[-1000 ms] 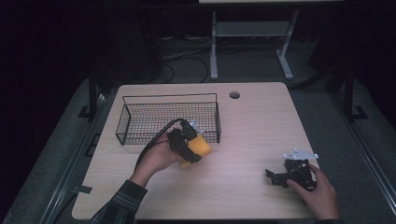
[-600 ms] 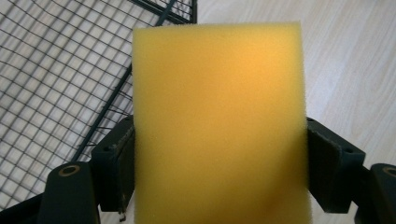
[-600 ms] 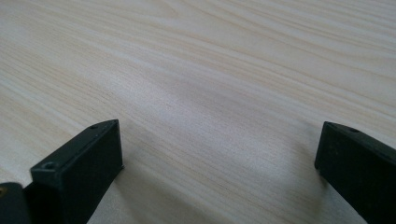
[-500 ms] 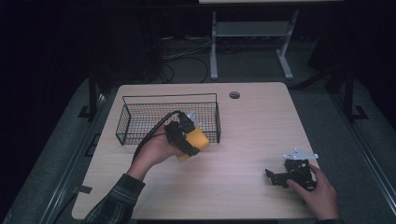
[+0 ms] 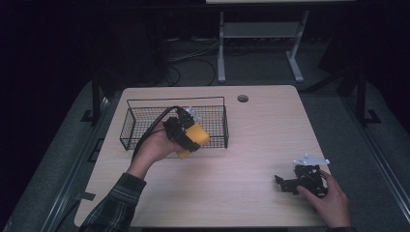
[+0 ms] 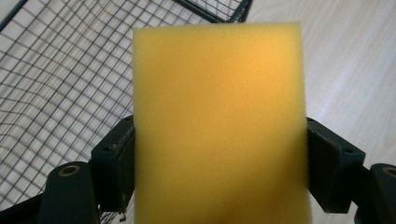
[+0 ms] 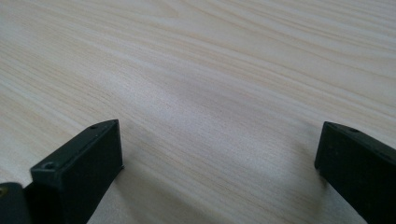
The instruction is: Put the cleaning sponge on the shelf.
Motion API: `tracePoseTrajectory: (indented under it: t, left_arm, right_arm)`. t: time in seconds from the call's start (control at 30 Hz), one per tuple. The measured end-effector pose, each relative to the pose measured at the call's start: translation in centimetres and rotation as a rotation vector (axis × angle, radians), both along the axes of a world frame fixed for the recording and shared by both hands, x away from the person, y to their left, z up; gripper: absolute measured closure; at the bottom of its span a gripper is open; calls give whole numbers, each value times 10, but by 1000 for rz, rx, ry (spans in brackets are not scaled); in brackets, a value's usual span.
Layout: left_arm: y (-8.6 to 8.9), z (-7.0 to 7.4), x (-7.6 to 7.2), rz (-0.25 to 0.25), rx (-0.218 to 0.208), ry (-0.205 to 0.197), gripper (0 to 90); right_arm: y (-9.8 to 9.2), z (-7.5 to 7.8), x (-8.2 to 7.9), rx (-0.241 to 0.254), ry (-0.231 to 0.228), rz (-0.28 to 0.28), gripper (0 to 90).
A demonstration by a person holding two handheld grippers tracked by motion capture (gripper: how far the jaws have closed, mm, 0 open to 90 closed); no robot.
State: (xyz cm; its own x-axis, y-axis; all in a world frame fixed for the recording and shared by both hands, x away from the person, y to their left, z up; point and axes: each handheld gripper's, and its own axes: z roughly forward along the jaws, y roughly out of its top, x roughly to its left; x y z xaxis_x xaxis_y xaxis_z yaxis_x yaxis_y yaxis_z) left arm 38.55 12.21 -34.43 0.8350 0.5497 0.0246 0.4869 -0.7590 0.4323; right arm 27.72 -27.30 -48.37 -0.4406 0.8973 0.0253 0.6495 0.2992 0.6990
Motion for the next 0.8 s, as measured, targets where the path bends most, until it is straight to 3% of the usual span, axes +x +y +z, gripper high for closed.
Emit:
tracePoseTrajectory:
  t: [0.8]
  left_arm:
    - [36,10,29,126,18,-23,230]
  right_arm:
    - [0,0,0,1,2,-2,1]
